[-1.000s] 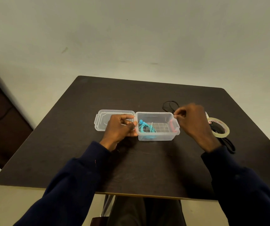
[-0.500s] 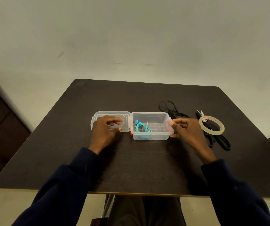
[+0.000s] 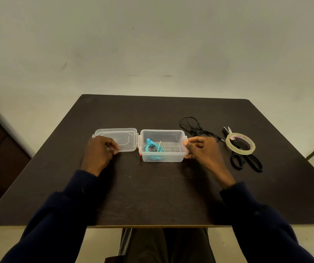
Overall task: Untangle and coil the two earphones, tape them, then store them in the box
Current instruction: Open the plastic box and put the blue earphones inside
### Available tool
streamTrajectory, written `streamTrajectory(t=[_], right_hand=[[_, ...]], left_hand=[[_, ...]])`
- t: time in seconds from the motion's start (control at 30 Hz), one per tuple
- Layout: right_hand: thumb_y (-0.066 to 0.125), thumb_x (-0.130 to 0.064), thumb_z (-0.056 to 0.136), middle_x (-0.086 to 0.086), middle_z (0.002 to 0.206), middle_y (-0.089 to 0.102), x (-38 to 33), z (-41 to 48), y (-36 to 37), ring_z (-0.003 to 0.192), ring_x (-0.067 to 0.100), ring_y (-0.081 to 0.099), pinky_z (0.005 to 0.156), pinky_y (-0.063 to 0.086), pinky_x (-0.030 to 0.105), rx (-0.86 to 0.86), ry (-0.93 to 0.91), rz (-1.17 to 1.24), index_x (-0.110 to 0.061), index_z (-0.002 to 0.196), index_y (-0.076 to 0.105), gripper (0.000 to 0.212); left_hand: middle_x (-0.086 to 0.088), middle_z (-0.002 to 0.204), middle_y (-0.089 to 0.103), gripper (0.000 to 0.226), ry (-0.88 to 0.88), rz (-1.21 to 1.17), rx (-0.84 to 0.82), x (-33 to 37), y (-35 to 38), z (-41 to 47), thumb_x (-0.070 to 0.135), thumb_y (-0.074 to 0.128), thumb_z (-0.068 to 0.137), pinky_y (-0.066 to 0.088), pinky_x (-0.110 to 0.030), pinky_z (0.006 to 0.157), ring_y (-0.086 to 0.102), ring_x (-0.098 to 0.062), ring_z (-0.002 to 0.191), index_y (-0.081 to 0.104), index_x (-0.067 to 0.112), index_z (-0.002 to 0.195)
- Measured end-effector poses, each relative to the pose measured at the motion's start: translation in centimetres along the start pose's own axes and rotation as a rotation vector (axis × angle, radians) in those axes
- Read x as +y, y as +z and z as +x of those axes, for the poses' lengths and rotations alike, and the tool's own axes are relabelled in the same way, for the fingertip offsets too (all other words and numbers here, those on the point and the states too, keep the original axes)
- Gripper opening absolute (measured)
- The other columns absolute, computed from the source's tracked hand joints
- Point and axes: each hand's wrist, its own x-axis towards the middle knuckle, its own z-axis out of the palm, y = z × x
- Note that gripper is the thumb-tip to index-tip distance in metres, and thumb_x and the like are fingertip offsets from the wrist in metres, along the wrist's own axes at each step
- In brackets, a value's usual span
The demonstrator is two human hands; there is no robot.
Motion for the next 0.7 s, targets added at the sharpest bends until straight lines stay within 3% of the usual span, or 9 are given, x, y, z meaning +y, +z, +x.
streamTrajectory(t=[0.13, 0.3, 0.53, 0.7], right_hand=[[0.072, -0.021, 0.092, 0.004, 0.096, 0.075, -0.1, 0.5, 0.8, 0.072, 0.009, 0.075, 0.059, 0.059, 0.019, 0.002, -0.004, -0.002, -0.006, 0.114, 0.071, 0.027], [0.072, -0.022, 0.093, 0.009, 0.101, 0.076, -0.7, 1.1, 2.3, 0.076, 0.014, 0.076, 0.068, 0.064, 0.032, -0.019, -0.023, 0.015, -0.005, 0.115, 0.07, 0.028], [0.072, -0.021, 0.093, 0.005, 0.094, 0.076, -1.4, 1.4, 4.3, 0.072, 0.011, 0.076, 0.06, 0.06, 0.021, -0.009, -0.027, 0.011, -0.005, 0.111, 0.071, 0.025], [0.072, -0.023, 0.092, 0.0, 0.085, 0.074, -1.8, 1.3, 5.1, 0.068, 0.011, 0.075, 0.061, 0.061, 0.023, 0.011, -0.025, 0.013, -0.008, 0.105, 0.071, 0.02]], left_hand=[[0.0, 0.085, 0.07, 0.027, 0.006, 0.056, 0.043, -1.5, -1.5, 0.9, 0.001, 0.084, 0.077, 0.052, -0.039, 0.095, 0.062, -0.022, 0.097, 0.075, 0.026, 0.07], [0.004, 0.084, 0.068, 0.027, 0.033, 0.067, 0.055, -2.9, -1.9, 1.1, 0.004, 0.084, 0.078, 0.052, -0.04, 0.094, 0.061, -0.022, 0.095, 0.075, 0.028, 0.072], [0.004, 0.086, 0.068, 0.036, 0.022, 0.05, 0.093, -4.2, -1.8, 1.2, 0.006, 0.083, 0.08, 0.053, -0.047, 0.094, 0.06, -0.027, 0.099, 0.068, 0.036, 0.068], [0.006, 0.09, 0.068, 0.032, 0.019, 0.028, 0.087, -4.6, -1.9, 1.2, 0.007, 0.081, 0.082, 0.052, -0.047, 0.096, 0.06, -0.024, 0.102, 0.07, 0.035, 0.07]])
